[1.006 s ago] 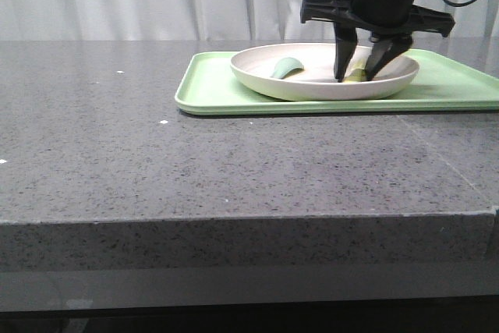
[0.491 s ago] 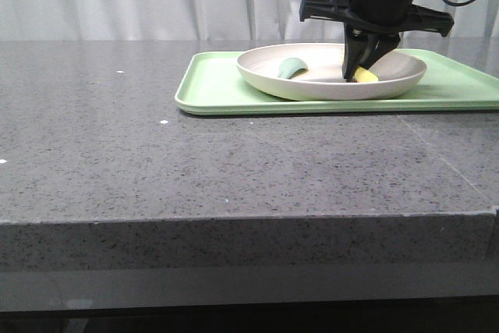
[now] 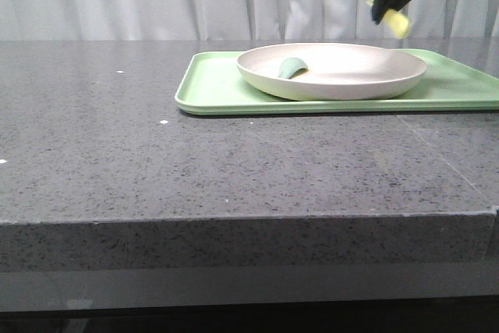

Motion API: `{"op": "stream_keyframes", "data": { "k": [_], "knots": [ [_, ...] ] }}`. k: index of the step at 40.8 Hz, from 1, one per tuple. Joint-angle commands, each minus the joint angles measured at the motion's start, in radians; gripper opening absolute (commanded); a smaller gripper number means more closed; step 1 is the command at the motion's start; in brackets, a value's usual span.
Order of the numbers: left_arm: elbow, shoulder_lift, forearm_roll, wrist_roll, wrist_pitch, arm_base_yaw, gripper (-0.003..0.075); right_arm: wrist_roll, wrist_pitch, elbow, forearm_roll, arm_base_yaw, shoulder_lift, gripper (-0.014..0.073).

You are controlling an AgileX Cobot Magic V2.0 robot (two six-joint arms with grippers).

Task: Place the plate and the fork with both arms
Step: 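Carry the fork out of the plate and set it on the tray beside it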

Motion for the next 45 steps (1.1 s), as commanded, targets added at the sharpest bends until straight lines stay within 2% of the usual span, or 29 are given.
{"op": "stream_keyframes", "data": {
  "k": [1, 13, 20, 36, 41, 45],
  "knots": [
    [-0.026, 0.006, 0.000, -0.010, -0.084, -0.001, -0.0018, -0.056, -0.024, -0.042, -0.020, -0.044, -0.061, 0.0023],
    [-0.026, 0.006, 0.000, -0.010, -0.084, -0.001, -0.0018, -0.122, -0.018, -0.042, -0.020, -0.132, -0.008, 0.0024],
    [-0.026, 0.006, 0.000, -0.010, -0.084, -0.001, -0.0018, -0.174, -0.016, -0.041, -0.020, -0.133, 0.039, 0.0024],
    [-0.026, 0.006, 0.000, -0.010, -0.084, -0.001, -0.0018, -0.174, 0.016, -0.040, -0.020, -0.136, 0.097, 0.0031],
    [-0.026, 0.006, 0.000, -0.010, -0.084, -0.001, -0.0018, -0.174, 0.029, -0.040, -0.020, -0.136, 0.105, 0.0118],
    [-0.026, 0.006, 0.000, -0.010, -0.084, -0.001, -0.0018, -0.174, 0.027, -0.045, -0.020, -0.136, 0.094, 0.0248]
  ]
}}
